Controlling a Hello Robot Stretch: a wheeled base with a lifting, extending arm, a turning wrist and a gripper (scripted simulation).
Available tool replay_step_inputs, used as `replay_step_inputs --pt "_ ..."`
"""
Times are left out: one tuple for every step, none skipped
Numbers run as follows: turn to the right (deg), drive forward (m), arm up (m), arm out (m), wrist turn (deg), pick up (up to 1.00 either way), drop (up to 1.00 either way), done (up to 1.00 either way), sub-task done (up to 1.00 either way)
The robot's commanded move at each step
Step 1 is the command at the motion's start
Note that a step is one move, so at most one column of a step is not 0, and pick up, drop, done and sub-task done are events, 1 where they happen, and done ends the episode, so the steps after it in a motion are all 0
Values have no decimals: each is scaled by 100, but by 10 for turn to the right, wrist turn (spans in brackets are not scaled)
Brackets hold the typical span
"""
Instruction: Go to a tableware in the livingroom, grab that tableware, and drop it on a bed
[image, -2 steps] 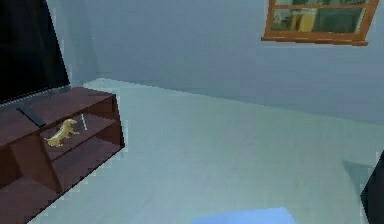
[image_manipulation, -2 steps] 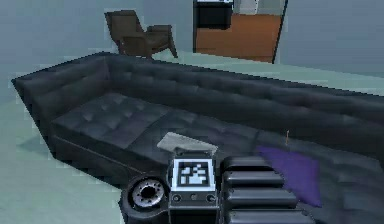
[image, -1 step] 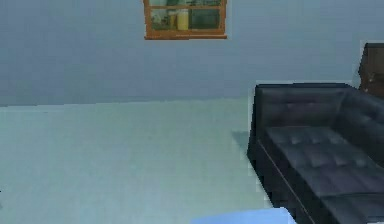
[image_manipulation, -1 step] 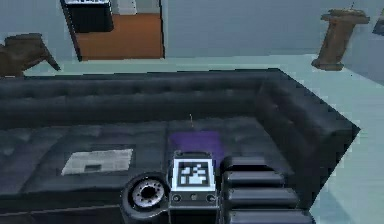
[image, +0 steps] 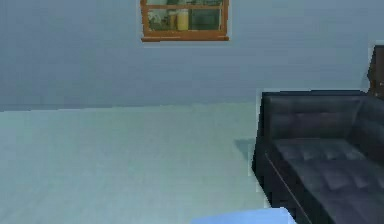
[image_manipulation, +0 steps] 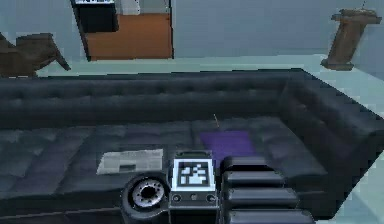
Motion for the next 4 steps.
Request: replay_step_inputs --pt "0 100 0 0 0 0 0 0 0" --pt "30 0 0 0 0 0 0 0 0" --pt "0 80 0 0 0 0 0 0 0" --pt "330 0 0 0 0 0 0 0 0"
